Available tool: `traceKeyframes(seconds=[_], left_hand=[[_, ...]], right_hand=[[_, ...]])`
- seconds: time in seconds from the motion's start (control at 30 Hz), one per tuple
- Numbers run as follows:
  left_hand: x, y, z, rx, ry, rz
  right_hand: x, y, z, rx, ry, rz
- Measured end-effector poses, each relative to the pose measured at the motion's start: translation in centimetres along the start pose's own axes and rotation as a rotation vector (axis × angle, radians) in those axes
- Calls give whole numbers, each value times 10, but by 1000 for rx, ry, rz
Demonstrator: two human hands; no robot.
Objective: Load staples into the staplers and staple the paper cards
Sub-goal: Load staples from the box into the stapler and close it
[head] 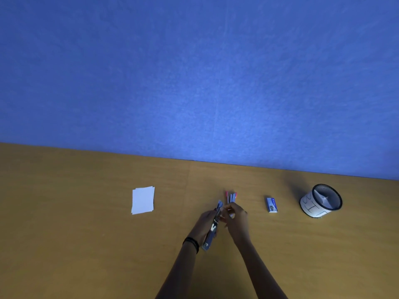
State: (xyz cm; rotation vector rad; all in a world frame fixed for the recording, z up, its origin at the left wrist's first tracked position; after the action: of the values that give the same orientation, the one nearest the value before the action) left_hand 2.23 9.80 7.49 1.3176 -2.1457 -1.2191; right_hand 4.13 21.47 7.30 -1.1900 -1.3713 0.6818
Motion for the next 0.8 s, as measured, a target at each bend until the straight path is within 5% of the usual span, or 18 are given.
traceKeyframes(seconds=[0.8], left_hand=[[-5, 5, 0, -56, 7, -34]], right_hand=[[15, -23, 5, 85, -75, -460]])
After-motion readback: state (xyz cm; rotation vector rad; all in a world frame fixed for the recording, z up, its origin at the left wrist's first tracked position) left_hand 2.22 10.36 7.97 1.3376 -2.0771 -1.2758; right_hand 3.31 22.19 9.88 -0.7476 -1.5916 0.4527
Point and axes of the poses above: each hand's wrist, its own z-axis towards the middle knuckle, its own x-axis out of the back of the hand, y = z × x, the point moved 2 cm from there along z, towards the middle knuckle, and after that the axes turned 9 degrees about -y, right-handed, at the moved point
